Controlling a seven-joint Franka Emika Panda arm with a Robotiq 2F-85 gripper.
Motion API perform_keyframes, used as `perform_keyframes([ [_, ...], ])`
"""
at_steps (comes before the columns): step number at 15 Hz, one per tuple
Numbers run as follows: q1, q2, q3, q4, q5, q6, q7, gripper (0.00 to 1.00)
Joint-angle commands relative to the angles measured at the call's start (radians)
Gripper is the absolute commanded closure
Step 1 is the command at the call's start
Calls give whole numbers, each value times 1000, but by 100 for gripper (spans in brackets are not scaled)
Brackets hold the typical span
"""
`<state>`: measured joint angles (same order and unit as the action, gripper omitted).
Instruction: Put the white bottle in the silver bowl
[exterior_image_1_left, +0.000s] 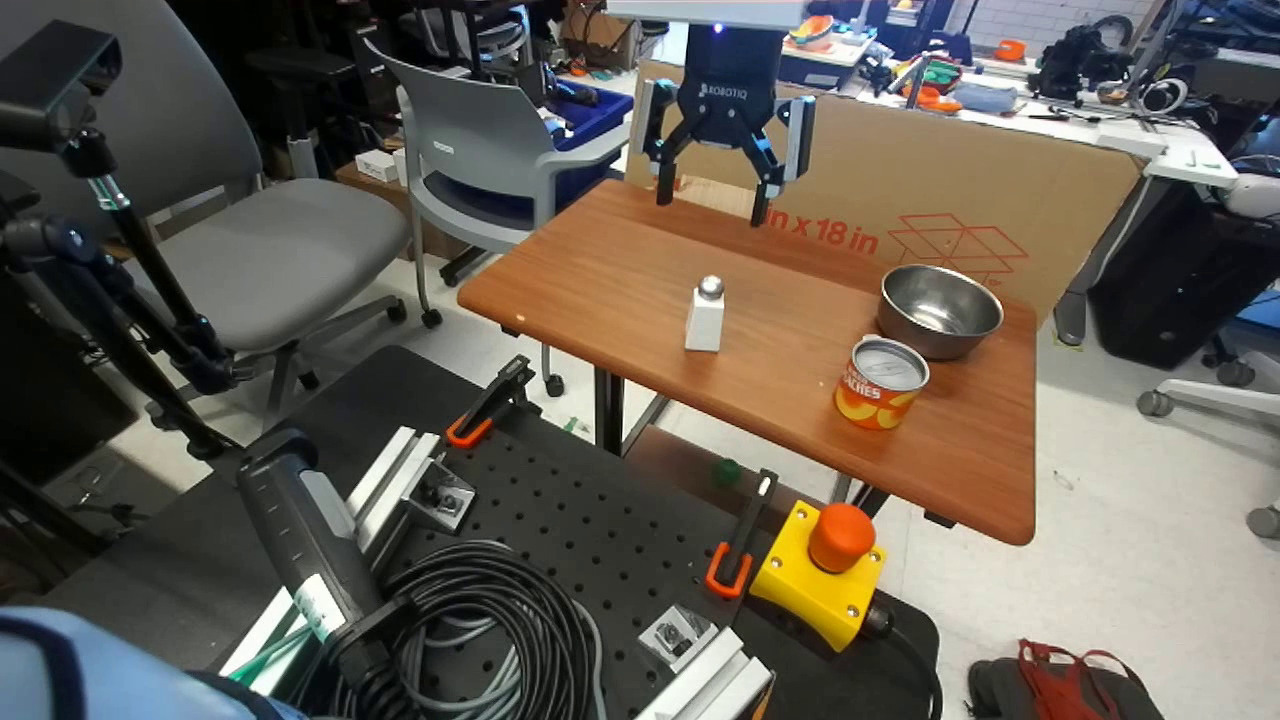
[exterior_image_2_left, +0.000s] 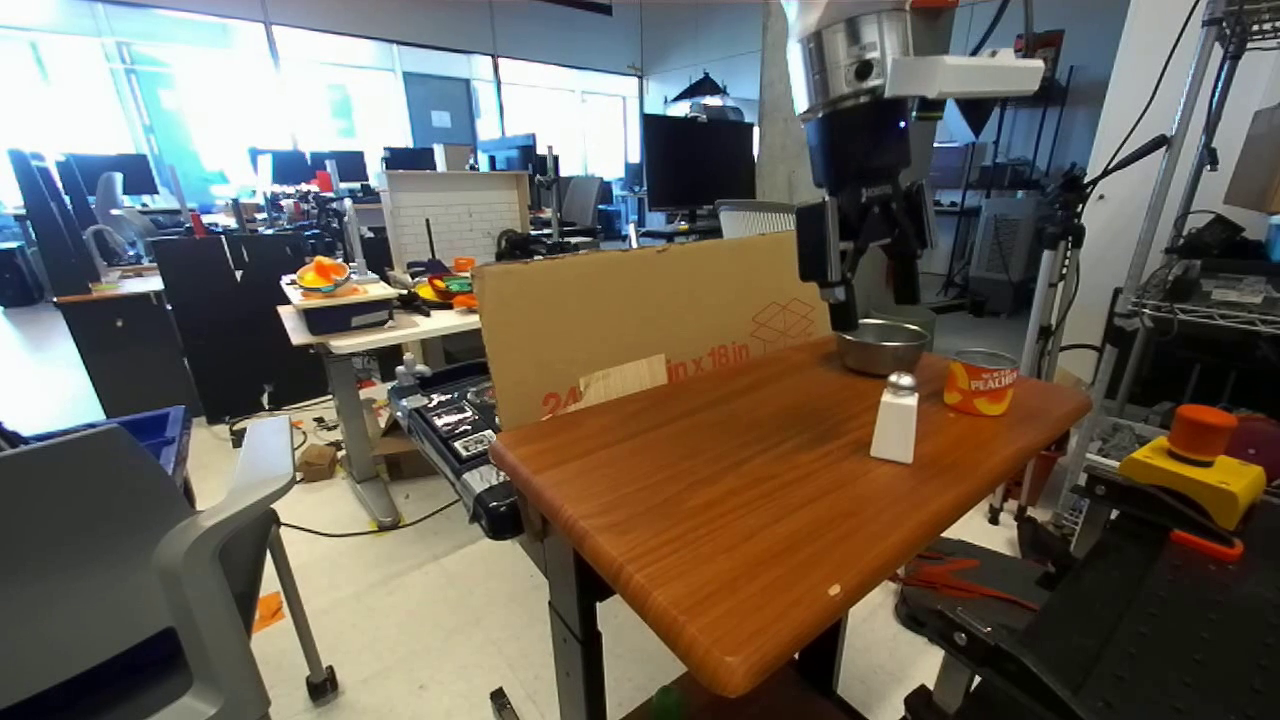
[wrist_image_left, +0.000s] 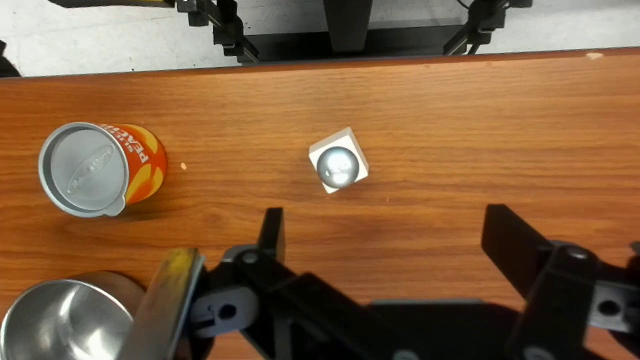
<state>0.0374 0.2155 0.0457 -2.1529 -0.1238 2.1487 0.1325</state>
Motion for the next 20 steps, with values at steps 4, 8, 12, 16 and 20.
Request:
perform_keyframes([
  [4, 24, 96, -14, 32, -76, -9, -20, 0],
  [8, 24, 126, -18, 31, -93, 7, -26, 0],
  [12, 25, 157, -23, 41, -100, -4, -26, 25],
  [16, 29, 191, -33, 53, -110, 14, -8, 49],
  [20, 36, 196, -47, 64, -111, 24, 24, 80],
])
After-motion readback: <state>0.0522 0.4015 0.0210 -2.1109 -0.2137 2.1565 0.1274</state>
